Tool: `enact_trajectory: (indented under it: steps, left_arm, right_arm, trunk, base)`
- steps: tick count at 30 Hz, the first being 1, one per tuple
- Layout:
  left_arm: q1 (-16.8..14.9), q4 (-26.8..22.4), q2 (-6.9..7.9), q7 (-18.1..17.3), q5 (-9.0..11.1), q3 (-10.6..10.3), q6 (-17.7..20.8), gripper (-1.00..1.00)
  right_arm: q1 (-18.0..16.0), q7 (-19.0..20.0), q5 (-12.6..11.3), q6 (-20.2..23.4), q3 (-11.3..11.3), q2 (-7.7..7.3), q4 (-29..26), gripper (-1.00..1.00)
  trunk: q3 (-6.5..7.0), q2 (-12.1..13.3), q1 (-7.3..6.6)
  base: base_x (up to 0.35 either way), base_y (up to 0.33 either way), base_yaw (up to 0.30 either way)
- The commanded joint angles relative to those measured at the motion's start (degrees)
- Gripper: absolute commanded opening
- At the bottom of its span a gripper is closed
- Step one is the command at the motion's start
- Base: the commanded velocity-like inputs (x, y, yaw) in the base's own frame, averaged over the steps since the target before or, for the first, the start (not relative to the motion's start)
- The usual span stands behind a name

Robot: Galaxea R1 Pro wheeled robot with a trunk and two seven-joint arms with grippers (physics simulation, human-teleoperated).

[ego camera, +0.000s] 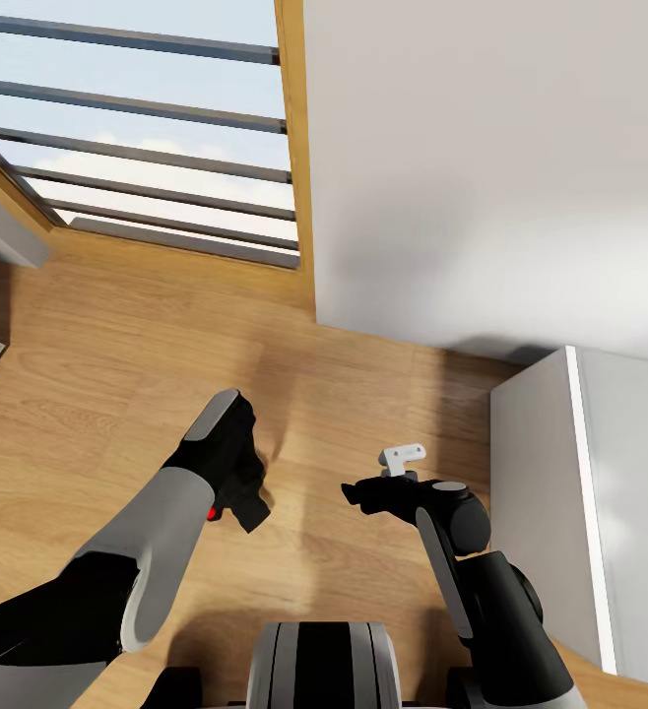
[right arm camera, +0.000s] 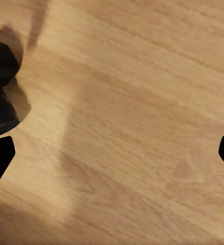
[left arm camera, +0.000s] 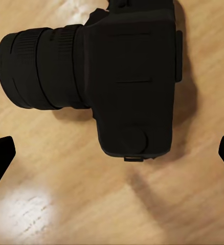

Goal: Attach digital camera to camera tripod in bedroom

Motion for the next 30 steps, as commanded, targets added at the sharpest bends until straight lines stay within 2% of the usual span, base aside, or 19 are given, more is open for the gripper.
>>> enact_trajectory:
  steps: [1, 12, 18, 26, 30]
  left_arm:
    - [0.0, -0.1, 0.0, 0.2, 0.0, 0.0, 0.1, 1.0]
    - [0.1, -0.1, 0.0, -0.2, 1.0, -0.5, 0.3, 1.0]
    - [0.2, -0.1, 0.0, -1.7, 1.3, -2.7, 0.4, 1.0]
    - [0.2, -0.1, 0.0, -3.5, 1.4, -3.9, 0.4, 1.0]
    - [0.2, -0.4, 0.0, -4.0, 1.5, -4.3, 0.4, 1.0]
  right_arm:
    - [0.0, 0.1, 0.0, 0.3, 0.0, 0.01, 0.0, 1.0]
    - [0.0, 0.1, 0.0, 0.3, 0.0, -0.05, 0.0, 1.0]
    - [0.0, 0.1, 0.0, 0.3, 0.0, -0.07, 0.0, 1.0]
    - [0.0, 0.1, 0.0, 0.3, -0.1, -0.12, 0.0, 1.0]
    - [0.0, 0.1, 0.0, 0.3, -0.2, -0.14, 0.0, 1.0]
  trunk:
    - [-0.03, 0.0, -0.01]
    - [-0.03, 0.0, -0.01]
    - [-1.36, -0.1, 0.15]
    - [-3.13, -0.2, 0.35]
    - [-3.13, -0.2, 0.35]
  base:
    - [0.0, 0.0, 0.0]
    - [0.0, 0.0, 0.0]
    - [0.0, 0.0, 0.0]
    - [0.0, 0.0, 0.0]
    - [0.0, 0.0, 0.0]
